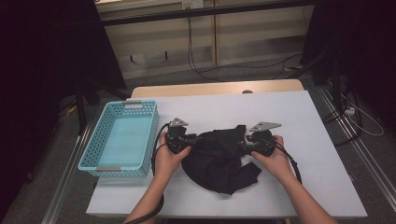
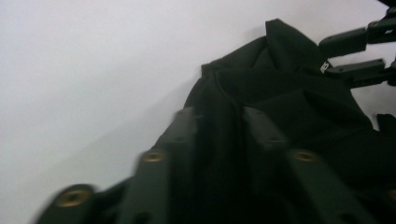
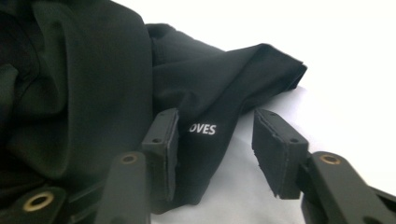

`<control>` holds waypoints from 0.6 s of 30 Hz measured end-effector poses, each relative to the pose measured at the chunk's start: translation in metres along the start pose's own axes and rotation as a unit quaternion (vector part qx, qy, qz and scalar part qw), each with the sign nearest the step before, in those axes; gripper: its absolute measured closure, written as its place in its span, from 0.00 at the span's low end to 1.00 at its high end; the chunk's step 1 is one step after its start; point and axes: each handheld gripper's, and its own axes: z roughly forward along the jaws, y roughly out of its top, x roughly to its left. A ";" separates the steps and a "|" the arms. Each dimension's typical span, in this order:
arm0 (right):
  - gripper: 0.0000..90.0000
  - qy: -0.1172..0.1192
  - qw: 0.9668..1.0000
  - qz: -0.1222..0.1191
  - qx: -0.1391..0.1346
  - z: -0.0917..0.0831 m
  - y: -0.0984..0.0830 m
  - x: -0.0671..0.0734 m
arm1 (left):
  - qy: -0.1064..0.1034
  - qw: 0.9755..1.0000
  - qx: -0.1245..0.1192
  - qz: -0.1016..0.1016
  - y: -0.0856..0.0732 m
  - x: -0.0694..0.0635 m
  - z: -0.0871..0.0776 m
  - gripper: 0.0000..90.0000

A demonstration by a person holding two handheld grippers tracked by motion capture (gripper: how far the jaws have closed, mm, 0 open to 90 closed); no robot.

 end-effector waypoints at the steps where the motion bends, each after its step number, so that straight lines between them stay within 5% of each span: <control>1: 0.54 -0.003 1.000 0.001 -0.002 -0.001 0.000 0.000 | 0.000 1.000 0.002 -0.001 0.000 0.001 -0.001 0.87; 8: 0.51 -0.024 0.999 0.028 -0.024 -0.011 0.001 -0.013 | 0.030 0.998 -0.047 -0.040 0.007 0.018 -0.035 0.94; 13: 0.52 -0.027 0.999 0.030 -0.020 -0.008 0.000 -0.015 | 0.061 0.995 -0.053 -0.051 0.005 0.031 -0.054 0.94; 18: 0.56 -0.022 1.000 0.020 -0.003 0.002 0.000 -0.008 | 0.069 0.994 -0.058 -0.061 0.003 0.035 -0.060 0.94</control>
